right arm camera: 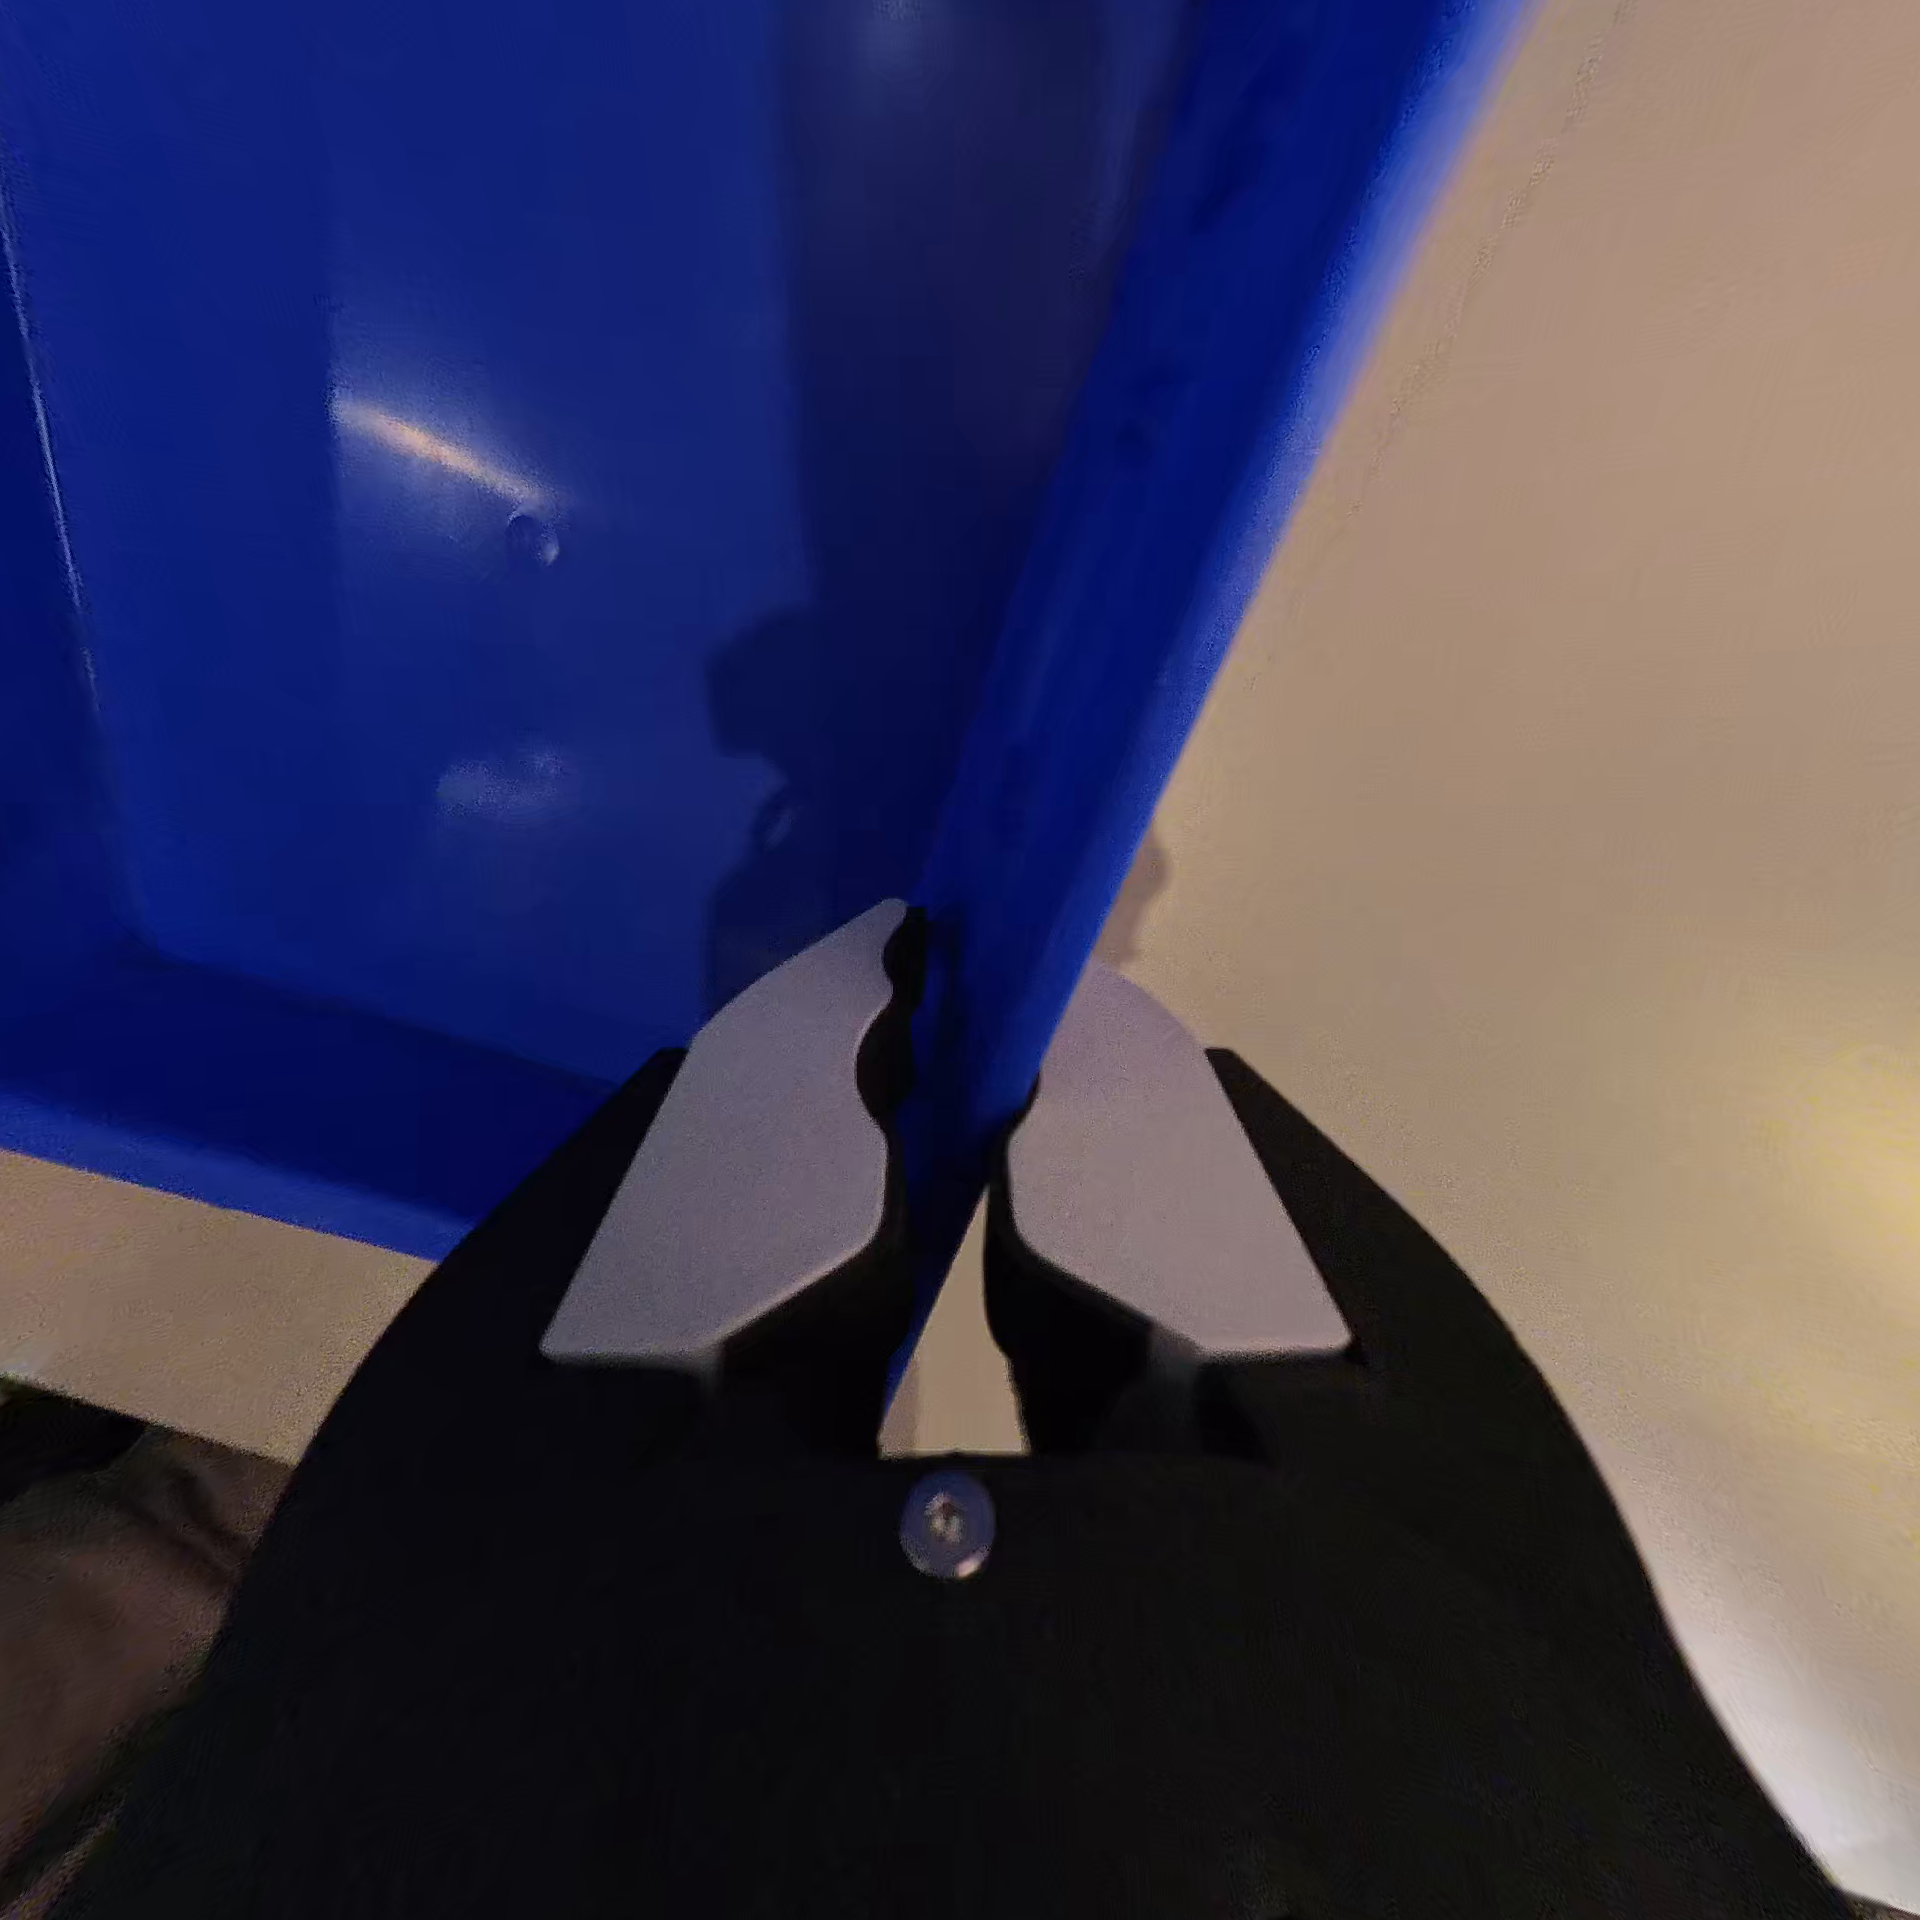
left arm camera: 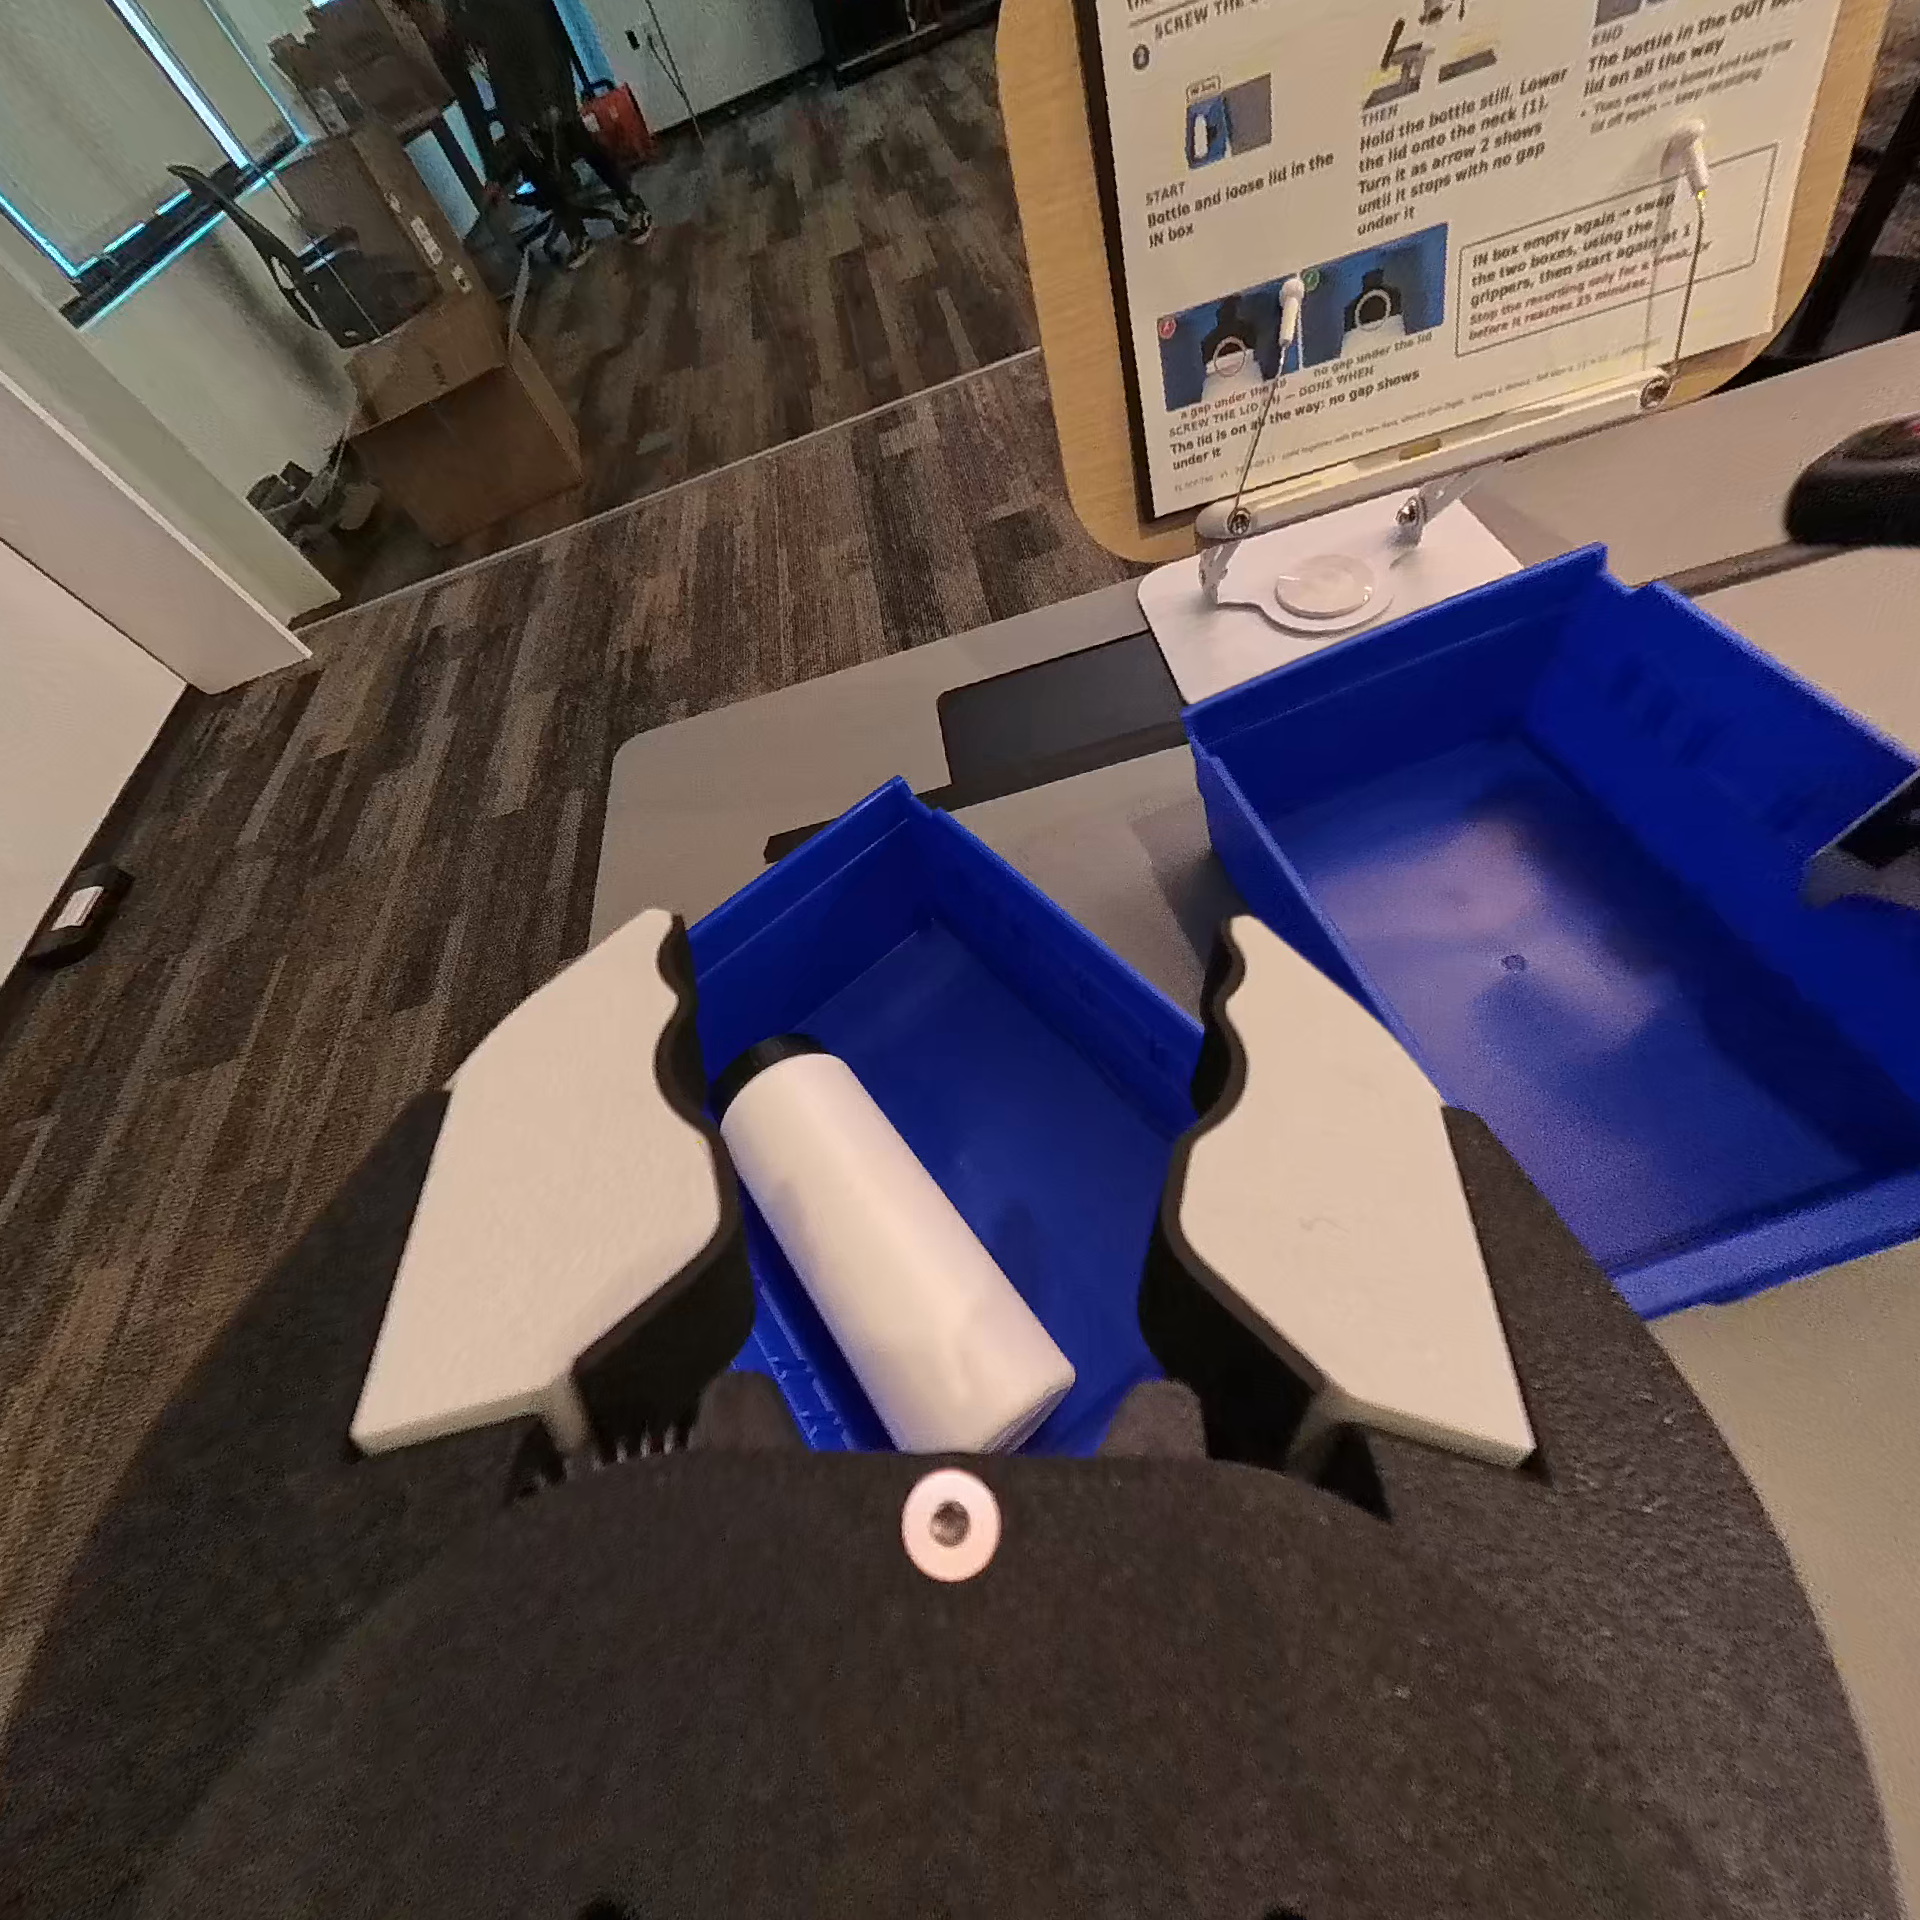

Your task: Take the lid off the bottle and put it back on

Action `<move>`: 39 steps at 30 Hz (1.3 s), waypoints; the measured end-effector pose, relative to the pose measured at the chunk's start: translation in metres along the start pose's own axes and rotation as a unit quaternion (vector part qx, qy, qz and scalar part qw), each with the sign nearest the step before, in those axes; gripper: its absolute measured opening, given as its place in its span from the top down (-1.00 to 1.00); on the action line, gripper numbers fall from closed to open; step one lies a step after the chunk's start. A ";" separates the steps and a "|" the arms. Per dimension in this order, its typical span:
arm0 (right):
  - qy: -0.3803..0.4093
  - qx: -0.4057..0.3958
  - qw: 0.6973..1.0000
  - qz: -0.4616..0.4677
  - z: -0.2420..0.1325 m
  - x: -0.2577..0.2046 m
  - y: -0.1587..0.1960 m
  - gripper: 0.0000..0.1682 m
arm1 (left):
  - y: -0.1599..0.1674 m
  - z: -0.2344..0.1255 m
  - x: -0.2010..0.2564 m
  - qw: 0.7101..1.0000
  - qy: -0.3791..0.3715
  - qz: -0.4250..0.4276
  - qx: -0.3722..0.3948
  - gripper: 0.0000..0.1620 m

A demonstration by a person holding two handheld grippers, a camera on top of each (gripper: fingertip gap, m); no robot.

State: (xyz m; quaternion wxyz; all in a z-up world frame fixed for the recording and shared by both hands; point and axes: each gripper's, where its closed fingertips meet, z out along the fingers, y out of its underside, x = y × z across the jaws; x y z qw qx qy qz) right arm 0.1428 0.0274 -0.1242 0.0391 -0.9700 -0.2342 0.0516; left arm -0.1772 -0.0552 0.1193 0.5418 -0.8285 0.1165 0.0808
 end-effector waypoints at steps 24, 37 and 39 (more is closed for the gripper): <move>0.012 -0.001 0.988 0.154 -0.038 0.306 0.169 0.90 | 0.022 0.045 0.010 0.995 -0.030 0.034 -0.093 -0.16; 0.014 0.016 0.977 0.214 -0.042 0.320 0.200 0.90 | 0.111 0.044 -0.106 0.960 -0.111 -0.097 -0.237 -0.05; 0.019 0.023 0.978 0.208 -0.043 0.320 0.201 0.89 | 0.131 0.050 -0.114 0.952 -0.095 -0.121 -0.266 -0.02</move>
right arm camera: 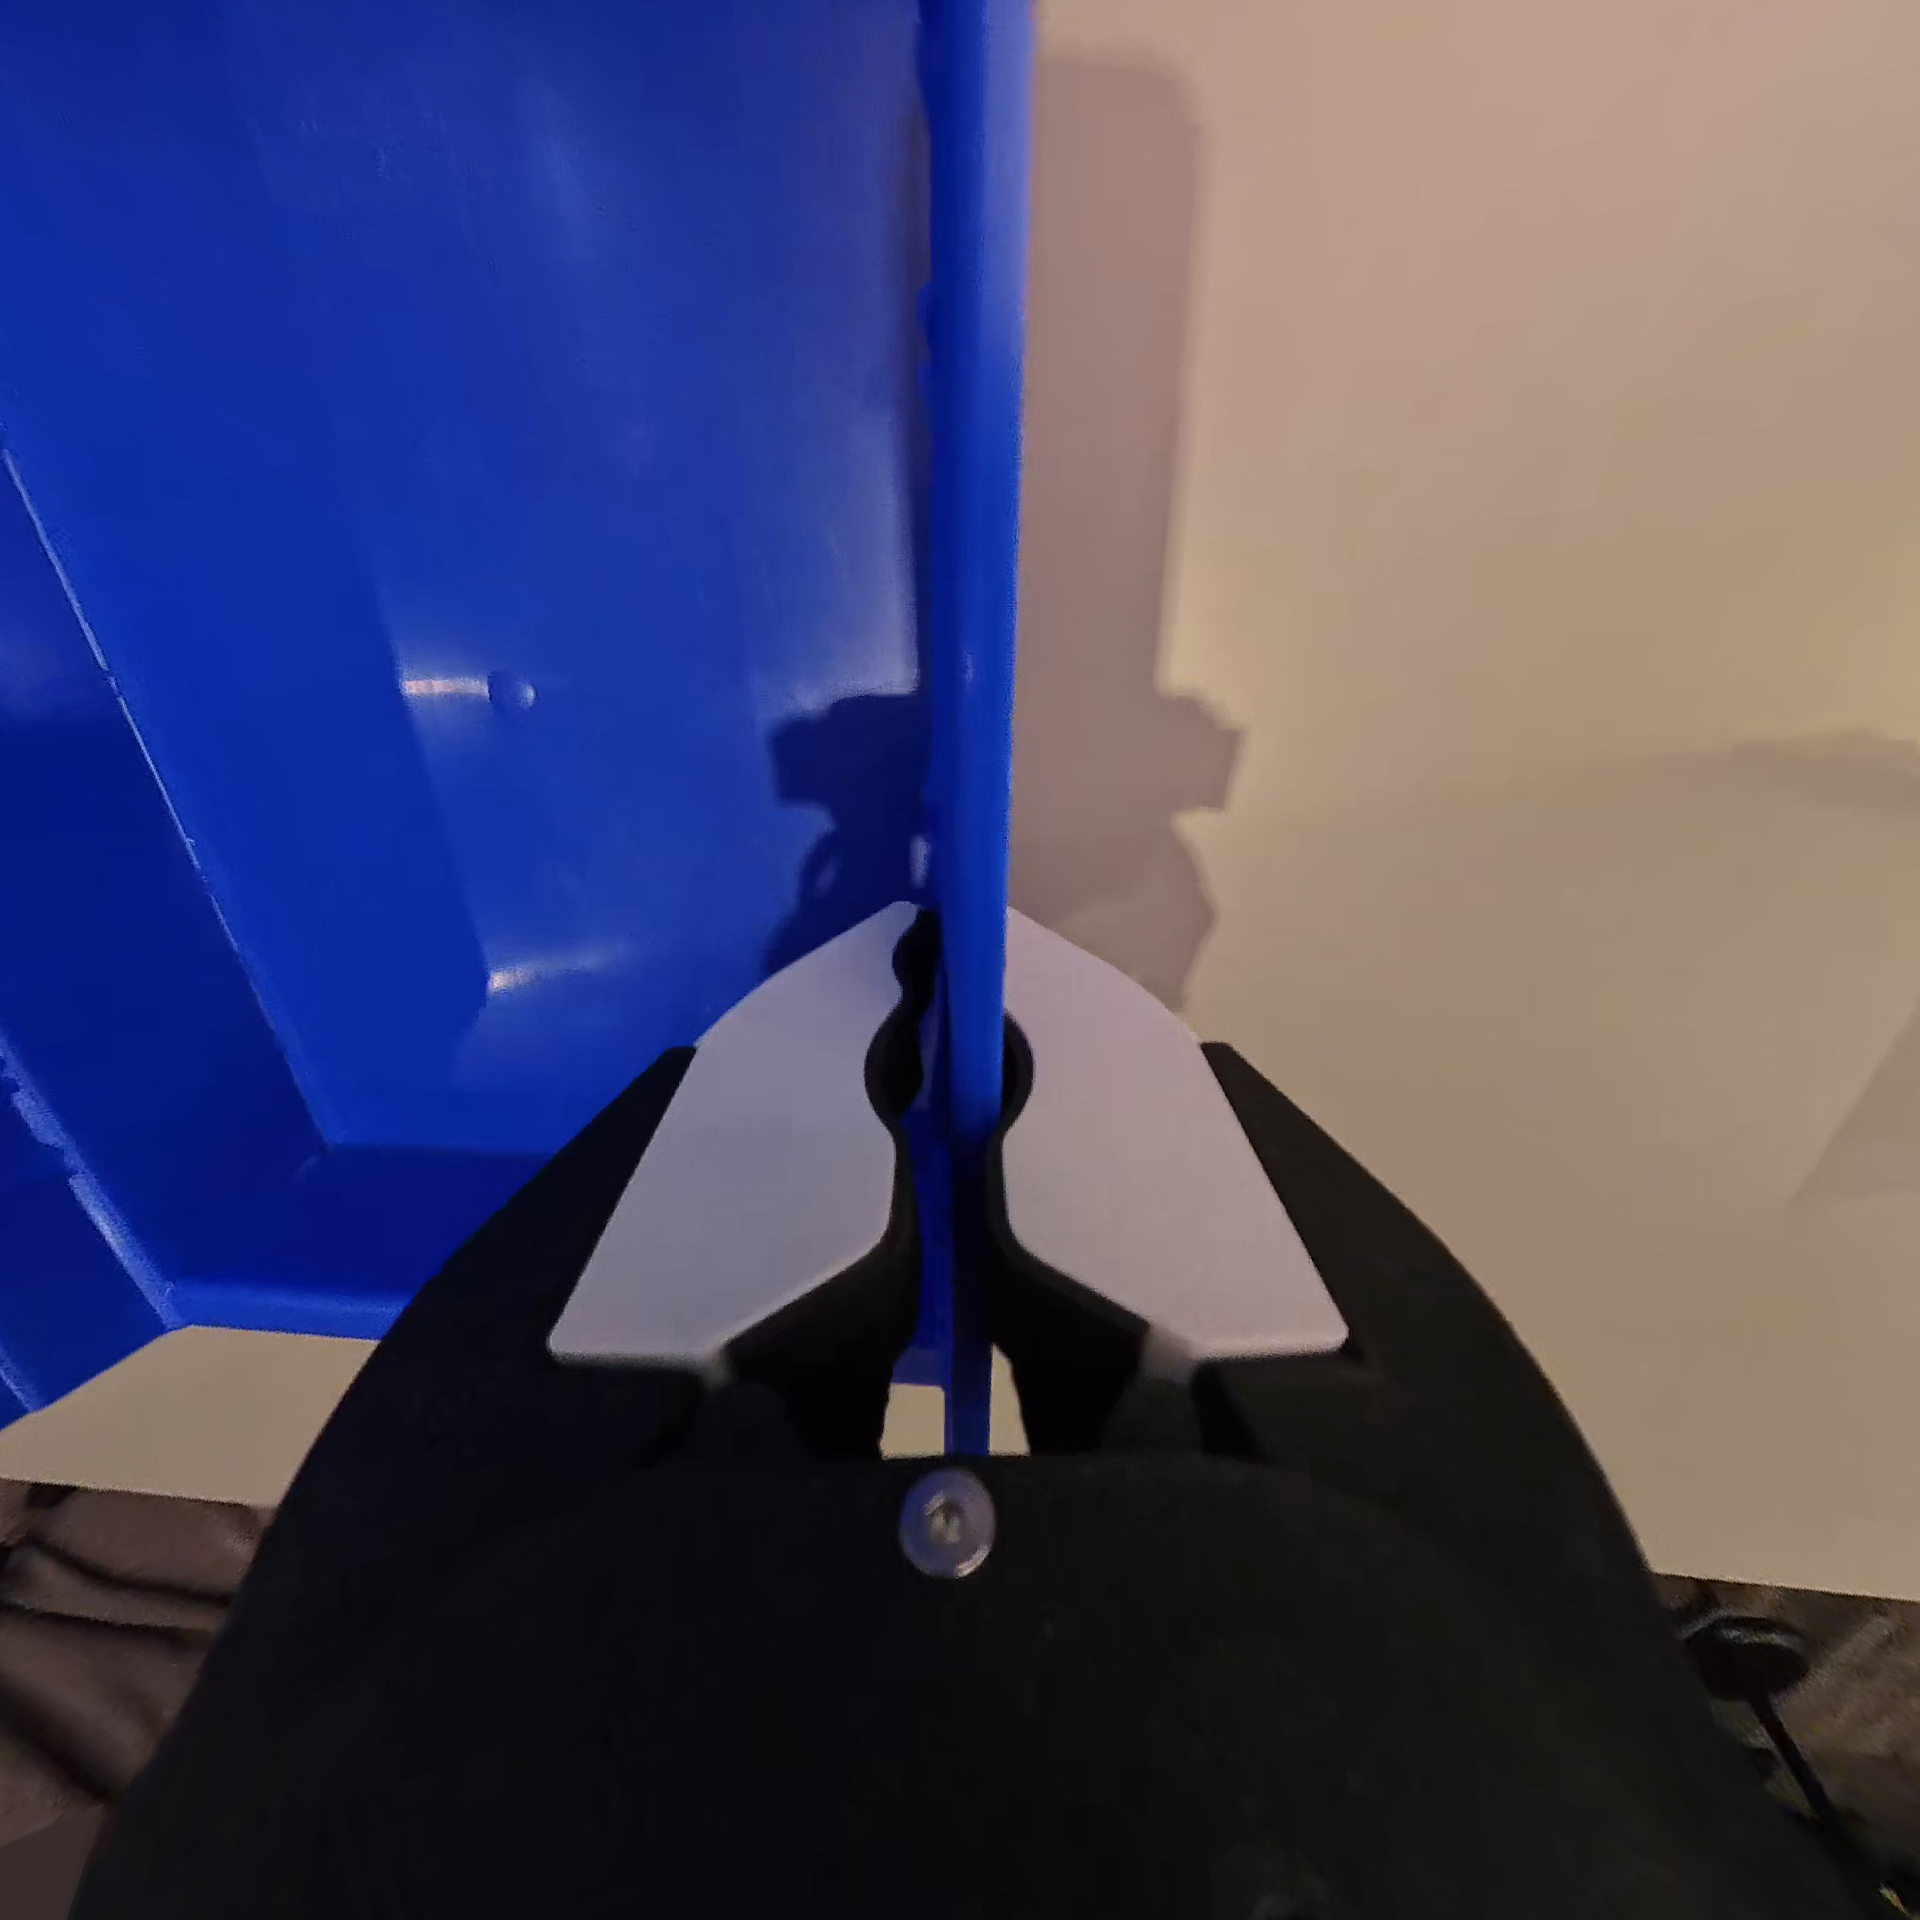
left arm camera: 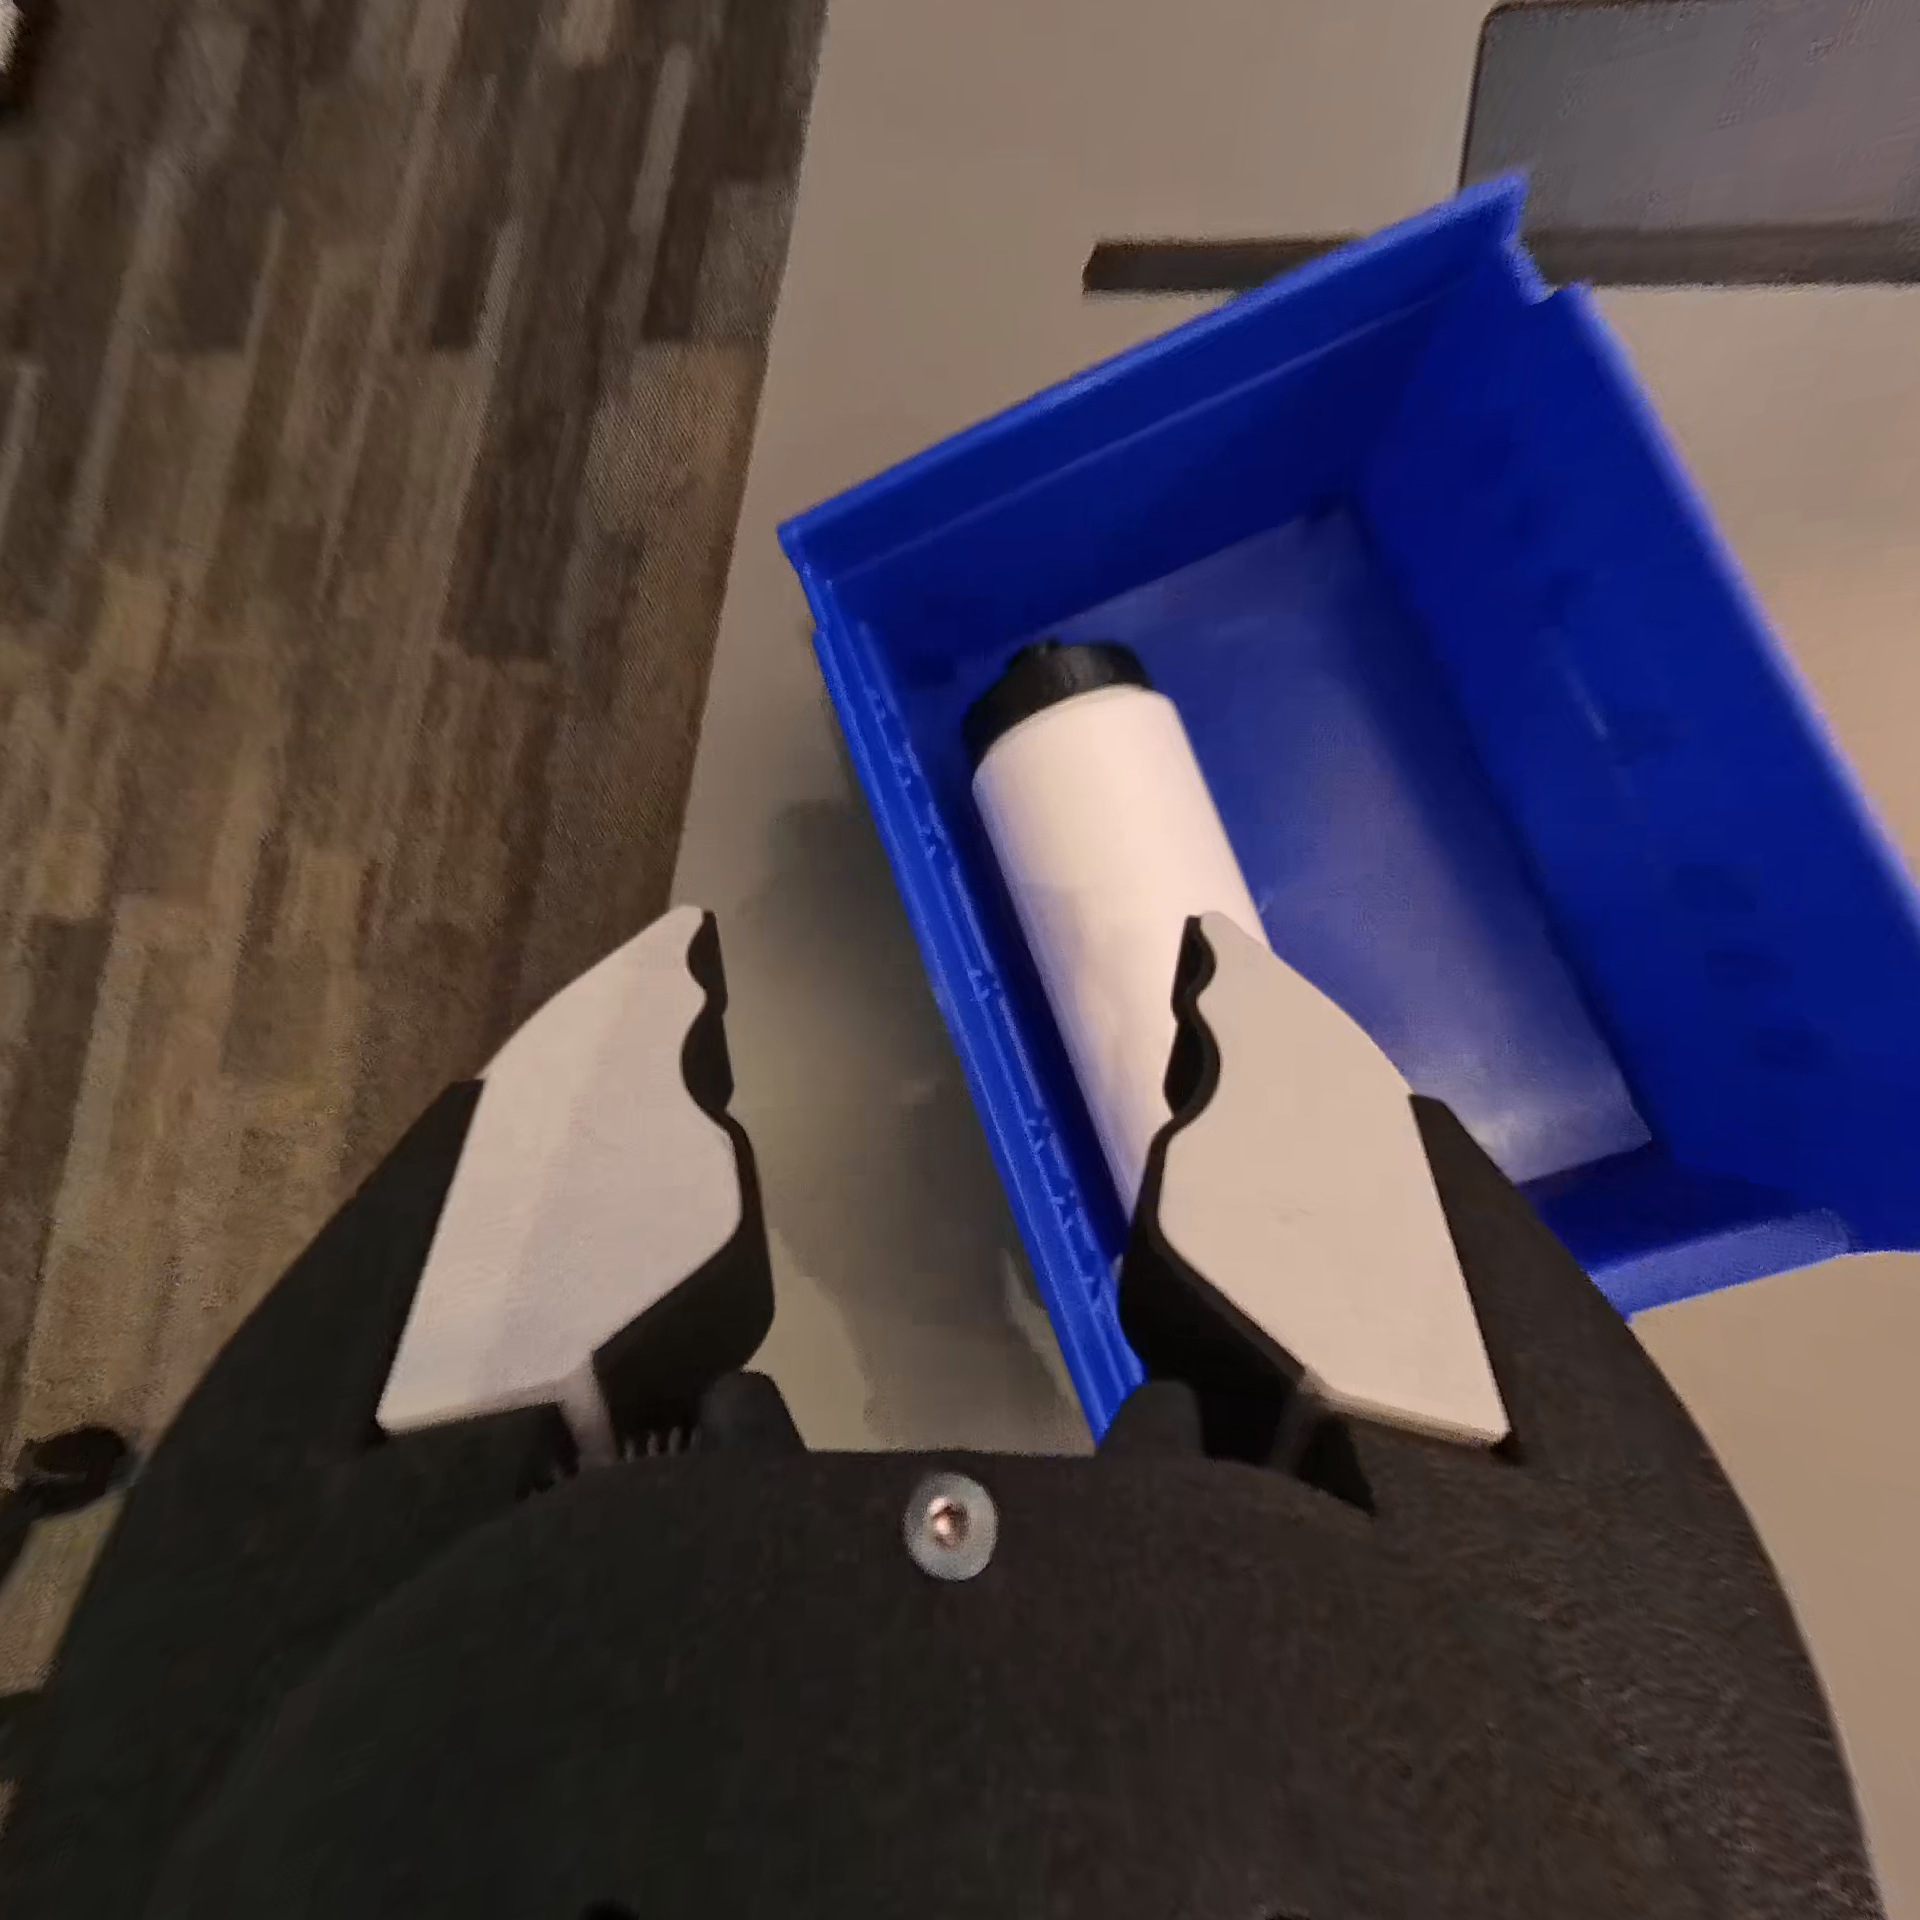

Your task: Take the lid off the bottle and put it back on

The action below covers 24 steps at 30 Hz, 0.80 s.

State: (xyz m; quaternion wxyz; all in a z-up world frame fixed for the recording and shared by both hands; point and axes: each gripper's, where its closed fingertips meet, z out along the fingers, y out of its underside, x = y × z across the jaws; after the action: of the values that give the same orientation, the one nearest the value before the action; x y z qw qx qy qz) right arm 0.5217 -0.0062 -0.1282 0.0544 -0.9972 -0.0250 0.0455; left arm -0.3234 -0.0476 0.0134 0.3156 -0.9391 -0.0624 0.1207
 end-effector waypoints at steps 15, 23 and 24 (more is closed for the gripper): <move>0.069 0.036 0.997 -0.021 0.005 0.013 -0.009 0.52 | 0.087 0.072 0.002 0.963 0.060 0.018 -0.261 0.34; 0.023 0.007 1.000 -0.015 0.008 0.007 0.003 0.71 | 0.086 0.089 0.010 0.956 0.072 0.067 -0.276 0.65; 0.018 0.006 1.000 -0.015 0.008 0.006 0.004 0.73 | 0.082 0.092 0.010 0.958 0.068 0.077 -0.269 0.66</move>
State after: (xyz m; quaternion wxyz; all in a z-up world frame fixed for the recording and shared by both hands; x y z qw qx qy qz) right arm 0.5271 -0.0092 -0.1368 0.0613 -0.9970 -0.0388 0.0264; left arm -0.3347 -0.0580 -0.1092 0.0446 -0.9972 0.0020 0.0592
